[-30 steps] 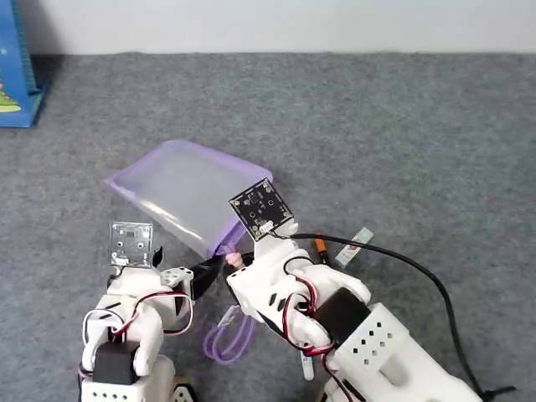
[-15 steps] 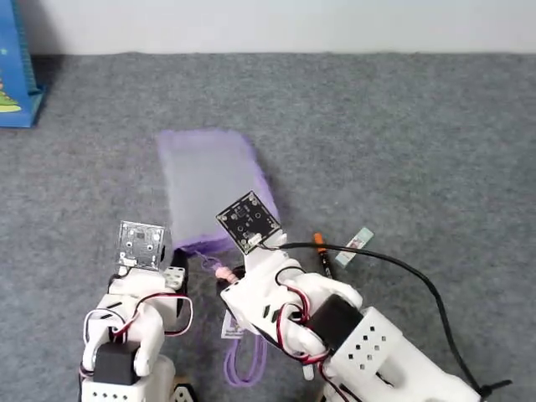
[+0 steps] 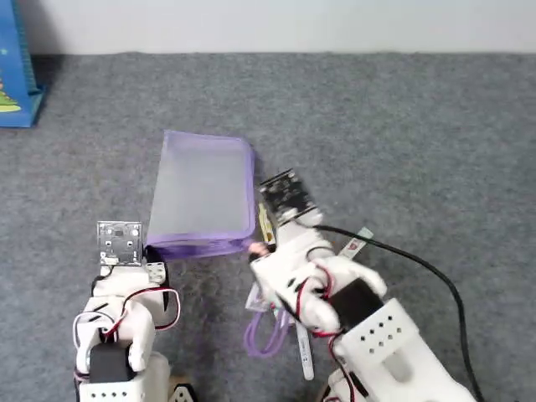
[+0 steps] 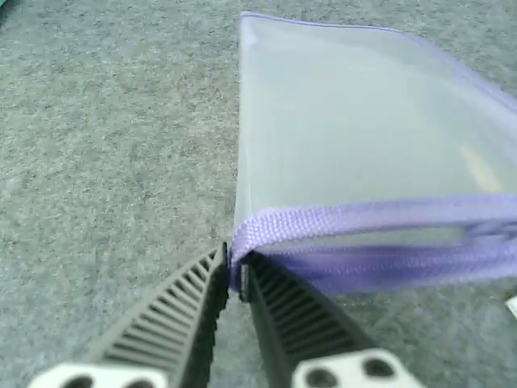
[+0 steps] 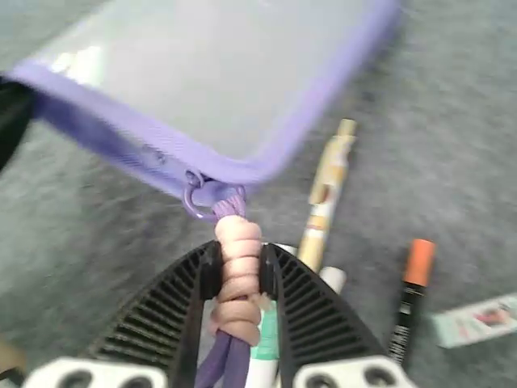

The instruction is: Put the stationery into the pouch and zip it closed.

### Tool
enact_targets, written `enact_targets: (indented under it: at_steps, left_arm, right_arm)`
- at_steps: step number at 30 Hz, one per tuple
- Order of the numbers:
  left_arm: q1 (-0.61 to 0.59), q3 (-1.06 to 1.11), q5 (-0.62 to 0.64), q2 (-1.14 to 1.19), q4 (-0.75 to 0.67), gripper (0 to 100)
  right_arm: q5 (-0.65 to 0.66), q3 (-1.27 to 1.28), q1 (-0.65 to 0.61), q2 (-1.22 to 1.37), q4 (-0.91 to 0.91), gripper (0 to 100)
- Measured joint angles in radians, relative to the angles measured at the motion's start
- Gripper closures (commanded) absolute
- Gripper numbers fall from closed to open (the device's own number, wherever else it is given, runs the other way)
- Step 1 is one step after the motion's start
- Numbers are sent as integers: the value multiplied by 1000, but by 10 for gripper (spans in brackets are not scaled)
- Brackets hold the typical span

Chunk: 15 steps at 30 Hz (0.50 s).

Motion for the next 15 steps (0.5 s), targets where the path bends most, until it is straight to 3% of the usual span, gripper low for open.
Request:
enact_targets:
  at_steps: [8, 15]
  left_arm:
    - [-2, 0, 0, 0, 0, 988]
    - [-3, 0, 0, 0, -2, 985]
  right_arm:
    - [64, 0, 184, -5, 0, 991]
    - [68, 0, 112, -164, 55, 991]
